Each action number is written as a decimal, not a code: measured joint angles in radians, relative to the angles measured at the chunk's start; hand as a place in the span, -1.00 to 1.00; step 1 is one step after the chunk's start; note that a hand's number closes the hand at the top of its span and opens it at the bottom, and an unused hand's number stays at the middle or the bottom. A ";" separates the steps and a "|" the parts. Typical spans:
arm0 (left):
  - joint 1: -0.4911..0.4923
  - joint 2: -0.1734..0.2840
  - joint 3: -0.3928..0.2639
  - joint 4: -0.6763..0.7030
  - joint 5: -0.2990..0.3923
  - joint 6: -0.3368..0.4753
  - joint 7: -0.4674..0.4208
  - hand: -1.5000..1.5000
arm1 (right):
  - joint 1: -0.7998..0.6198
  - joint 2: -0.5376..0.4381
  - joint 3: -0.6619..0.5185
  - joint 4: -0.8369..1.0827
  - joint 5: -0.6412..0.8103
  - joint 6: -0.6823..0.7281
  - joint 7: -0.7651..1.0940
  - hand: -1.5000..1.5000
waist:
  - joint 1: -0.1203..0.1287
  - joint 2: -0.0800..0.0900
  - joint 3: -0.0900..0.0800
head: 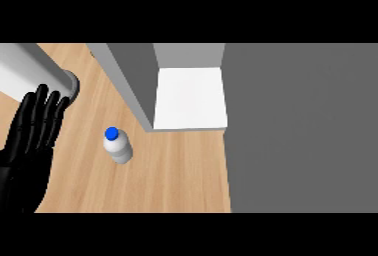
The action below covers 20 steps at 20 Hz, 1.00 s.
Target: Pick up the bottled water, place it into the cabinet and close the cabinet
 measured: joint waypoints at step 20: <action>-0.054 0.311 -0.057 0.211 0.818 -0.499 0.439 -1.00 | 0.330 0.062 0.072 -0.135 -0.390 0.142 0.153 -1.00 | 0.016 0.004 0.017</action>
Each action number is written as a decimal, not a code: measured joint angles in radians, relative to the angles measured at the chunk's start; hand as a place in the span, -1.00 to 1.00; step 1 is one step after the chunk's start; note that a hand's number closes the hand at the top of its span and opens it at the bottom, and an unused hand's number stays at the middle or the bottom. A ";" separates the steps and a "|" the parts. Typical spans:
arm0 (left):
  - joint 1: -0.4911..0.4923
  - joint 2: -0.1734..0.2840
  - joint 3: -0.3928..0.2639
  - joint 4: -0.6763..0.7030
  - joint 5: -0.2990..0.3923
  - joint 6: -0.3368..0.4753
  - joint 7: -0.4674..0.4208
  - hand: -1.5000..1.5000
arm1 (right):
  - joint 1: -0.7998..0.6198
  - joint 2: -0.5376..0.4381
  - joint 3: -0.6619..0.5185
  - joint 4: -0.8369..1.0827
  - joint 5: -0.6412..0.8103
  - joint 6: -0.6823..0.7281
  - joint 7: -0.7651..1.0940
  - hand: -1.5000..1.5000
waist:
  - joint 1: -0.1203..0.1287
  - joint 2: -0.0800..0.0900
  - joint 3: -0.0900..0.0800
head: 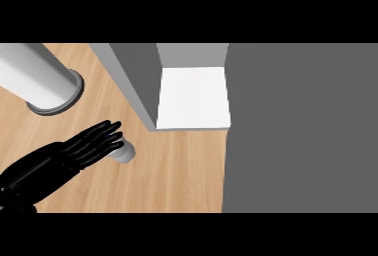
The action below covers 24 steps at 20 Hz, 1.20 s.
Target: Pick up the bottled water, place it into the cabinet and close the cabinet
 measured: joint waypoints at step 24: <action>-0.060 0.006 0.253 0.286 0.061 -0.287 0.038 -1.00 | 0.212 0.027 0.023 -0.012 0.026 0.136 -0.151 -1.00 | 0.012 -0.001 0.000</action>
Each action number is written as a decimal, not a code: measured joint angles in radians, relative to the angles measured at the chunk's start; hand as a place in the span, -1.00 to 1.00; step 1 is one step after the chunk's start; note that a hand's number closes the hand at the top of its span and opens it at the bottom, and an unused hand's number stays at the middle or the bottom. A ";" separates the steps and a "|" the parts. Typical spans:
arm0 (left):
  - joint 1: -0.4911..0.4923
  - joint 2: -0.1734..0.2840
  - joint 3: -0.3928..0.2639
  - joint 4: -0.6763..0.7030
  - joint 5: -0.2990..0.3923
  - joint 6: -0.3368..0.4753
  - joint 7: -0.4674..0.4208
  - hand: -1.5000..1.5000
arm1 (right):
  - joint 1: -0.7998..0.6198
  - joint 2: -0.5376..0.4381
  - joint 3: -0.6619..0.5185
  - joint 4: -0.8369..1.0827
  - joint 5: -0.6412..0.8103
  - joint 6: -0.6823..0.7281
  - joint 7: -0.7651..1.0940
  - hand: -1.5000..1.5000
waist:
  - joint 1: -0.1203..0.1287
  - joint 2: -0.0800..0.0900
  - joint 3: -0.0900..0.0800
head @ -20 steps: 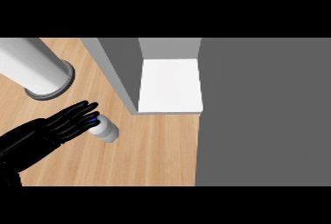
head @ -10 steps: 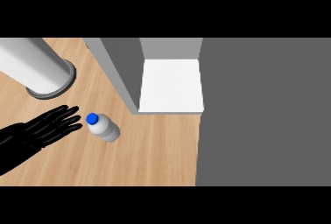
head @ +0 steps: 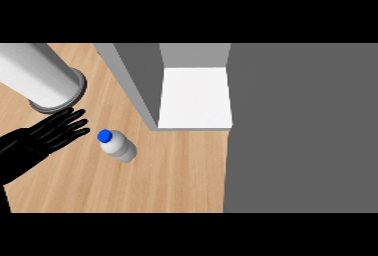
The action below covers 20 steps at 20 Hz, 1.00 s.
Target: Pick up the bottled water, place it into the cabinet and close the cabinet
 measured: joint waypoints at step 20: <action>-0.275 -0.102 0.076 0.562 -0.658 -0.167 -0.476 -1.00 | 0.066 -0.003 -0.018 0.003 -0.009 0.084 -0.062 -1.00 | -0.011 0.003 -0.001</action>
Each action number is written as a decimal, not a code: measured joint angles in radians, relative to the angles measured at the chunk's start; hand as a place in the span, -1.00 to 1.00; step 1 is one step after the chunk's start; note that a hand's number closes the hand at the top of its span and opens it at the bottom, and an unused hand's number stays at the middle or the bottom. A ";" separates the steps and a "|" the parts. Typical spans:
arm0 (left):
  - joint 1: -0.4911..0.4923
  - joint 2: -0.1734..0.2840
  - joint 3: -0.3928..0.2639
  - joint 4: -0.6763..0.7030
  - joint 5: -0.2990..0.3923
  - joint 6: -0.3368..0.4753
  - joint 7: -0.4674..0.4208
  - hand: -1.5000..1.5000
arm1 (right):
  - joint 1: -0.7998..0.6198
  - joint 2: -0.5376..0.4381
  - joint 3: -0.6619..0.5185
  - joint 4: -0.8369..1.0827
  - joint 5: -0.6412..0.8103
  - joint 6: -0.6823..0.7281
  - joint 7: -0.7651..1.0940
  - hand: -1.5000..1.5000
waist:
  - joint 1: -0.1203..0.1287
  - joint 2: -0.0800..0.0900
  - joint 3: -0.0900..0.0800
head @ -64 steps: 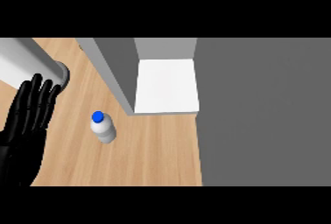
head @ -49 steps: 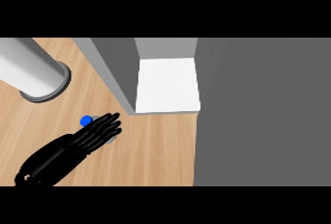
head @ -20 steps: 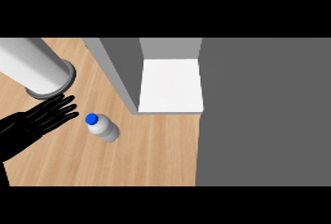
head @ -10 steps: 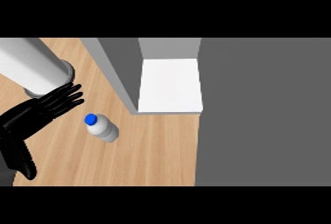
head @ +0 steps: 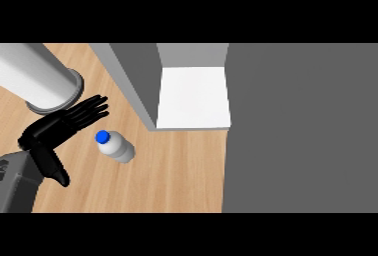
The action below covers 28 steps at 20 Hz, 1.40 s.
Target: Pick up the bottled water, place it into the cabinet and close the cabinet
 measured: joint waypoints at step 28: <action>-0.218 -0.031 -0.106 0.716 -0.384 0.198 -0.434 -1.00 | 0.031 0.003 0.059 0.026 0.049 0.013 -0.072 -1.00 | -0.020 0.009 -0.002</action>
